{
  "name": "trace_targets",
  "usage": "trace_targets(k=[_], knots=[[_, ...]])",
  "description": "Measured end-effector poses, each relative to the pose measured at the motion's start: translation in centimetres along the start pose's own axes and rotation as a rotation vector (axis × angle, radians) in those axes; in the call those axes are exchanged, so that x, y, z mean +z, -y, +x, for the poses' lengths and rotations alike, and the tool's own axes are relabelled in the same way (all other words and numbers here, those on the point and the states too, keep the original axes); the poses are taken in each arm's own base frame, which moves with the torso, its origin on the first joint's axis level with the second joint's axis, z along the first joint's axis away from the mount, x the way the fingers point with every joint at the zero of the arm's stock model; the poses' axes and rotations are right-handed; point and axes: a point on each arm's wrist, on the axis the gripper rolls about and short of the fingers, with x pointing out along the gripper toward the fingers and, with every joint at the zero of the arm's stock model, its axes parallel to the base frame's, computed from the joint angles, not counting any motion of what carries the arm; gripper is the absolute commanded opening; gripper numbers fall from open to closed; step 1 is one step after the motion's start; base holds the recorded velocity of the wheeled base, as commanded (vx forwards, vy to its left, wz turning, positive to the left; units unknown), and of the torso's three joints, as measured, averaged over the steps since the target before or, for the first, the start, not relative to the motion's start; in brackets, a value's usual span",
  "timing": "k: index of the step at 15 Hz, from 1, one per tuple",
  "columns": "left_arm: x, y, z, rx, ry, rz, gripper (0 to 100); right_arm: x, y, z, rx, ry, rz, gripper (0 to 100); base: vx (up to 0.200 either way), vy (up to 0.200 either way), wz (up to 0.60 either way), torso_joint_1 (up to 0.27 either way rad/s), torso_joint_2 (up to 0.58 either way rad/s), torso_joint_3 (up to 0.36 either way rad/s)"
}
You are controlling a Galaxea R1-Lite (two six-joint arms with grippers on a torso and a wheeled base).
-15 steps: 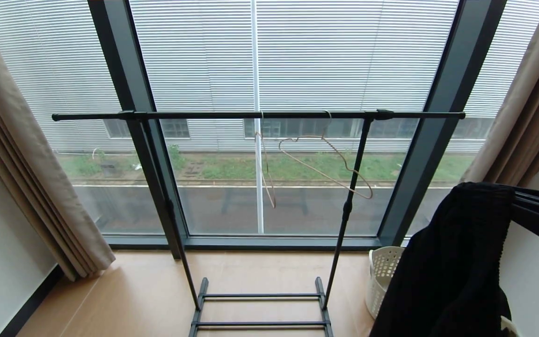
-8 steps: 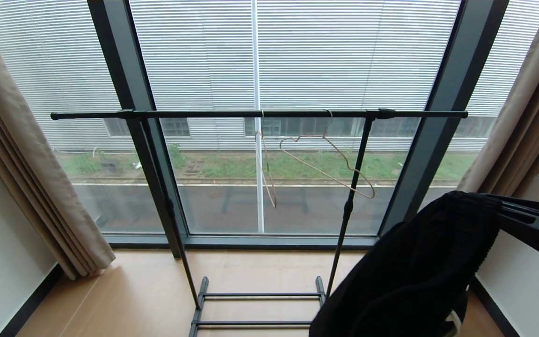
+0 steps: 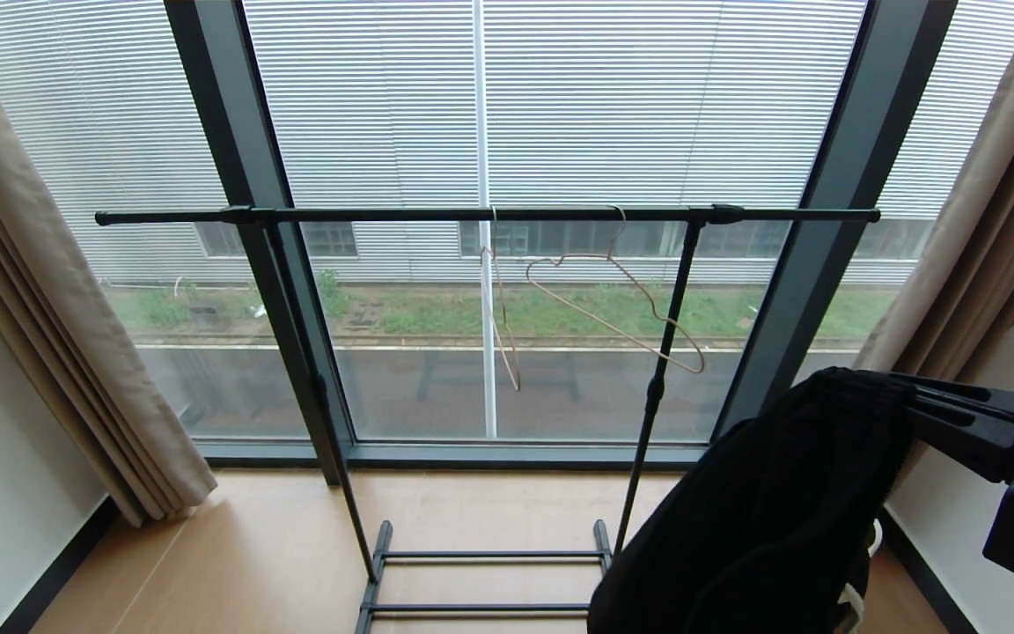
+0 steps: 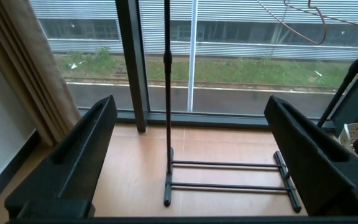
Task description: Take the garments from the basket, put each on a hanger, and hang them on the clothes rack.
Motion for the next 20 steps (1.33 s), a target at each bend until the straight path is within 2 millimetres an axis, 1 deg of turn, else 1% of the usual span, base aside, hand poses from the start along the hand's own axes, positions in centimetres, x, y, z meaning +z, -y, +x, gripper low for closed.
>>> trace_targets(k=[2, 3, 4, 5, 7, 9, 10, 12, 13, 15, 18, 20], knots=[[0.1, 0.0, 0.3, -0.024, -0.047, 0.004, 100, -0.1, 0.0, 0.8, -0.057, -0.046, 0.014, 0, 0.000, 0.000, 0.00, 0.000, 0.00, 0.000], [0.2, 0.1, 0.7, -0.051, -0.092, 0.003, 100, 0.1, 0.1, 1.3, -0.089, -0.060, 0.029, 0, 0.000, 0.000, 0.00, 0.000, 0.00, 0.000], [0.6, 0.2, 1.0, -0.083, -0.129, -0.009, 100, 0.1, 0.0, 1.7, -0.101, -0.093, 0.039, 0, 0.000, 0.000, 0.00, 0.000, 0.00, 0.000], [1.5, 0.3, 1.6, -0.124, -0.176, -0.032, 100, 0.6, 0.1, 2.2, -0.122, -0.131, 0.049, 0, 0.000, 0.000, 0.00, 0.000, 0.00, 0.000], [3.7, 0.5, 3.4, -0.204, -0.278, -0.095, 100, 2.8, 0.7, 2.9, -0.153, -0.186, 0.090, 0, 0.000, 0.000, 0.00, 0.000, 0.00, 0.000], [6.4, 1.1, 6.5, -0.290, -0.385, -0.175, 100, 6.2, 1.2, 3.4, -0.178, -0.239, 0.183, 0, 0.000, 0.000, 0.00, 0.000, 0.00, 0.000], [7.5, 1.6, 8.1, -0.337, -0.418, -0.211, 100, 7.6, 1.2, 3.9, -0.200, -0.253, 0.236, 0, 0.000, 0.000, 0.00, 0.000, 0.00, 0.000], [9.1, 3.6, 12.0, -0.452, -0.506, -0.280, 100, 9.1, 0.2, 6.2, -0.243, -0.300, 0.297, 0, 0.000, 0.000, 0.00, 0.000, 0.00, 0.000], [9.4, 4.7, 13.5, -0.495, -0.548, -0.303, 100, 9.6, -0.5, 7.3, -0.241, -0.310, 0.298, 0, 0.000, 0.000, 0.00, 0.000, 0.00, 0.000], [9.7, 7.8, 16.6, -0.575, -0.638, -0.349, 100, 10.5, -1.9, 9.5, -0.220, -0.294, 0.303, 0, 0.000, 0.000, 0.00, 0.000, 0.00, 0.000], [9.2, 11.6, 19.7, -0.649, -0.695, -0.356, 100, 10.9, -3.2, 11.7, -0.203, -0.290, 0.314, 0, 0.000, 0.000, 0.00, 0.000, 0.00, 0.000], [8.3, 13.4, 21.3, -0.671, -0.715, -0.358, 100, 10.8, -4.3, 12.3, -0.179, -0.299, 0.303, 0, 0.000, 0.000, 0.00, 0.000, 0.00, 0.000]])
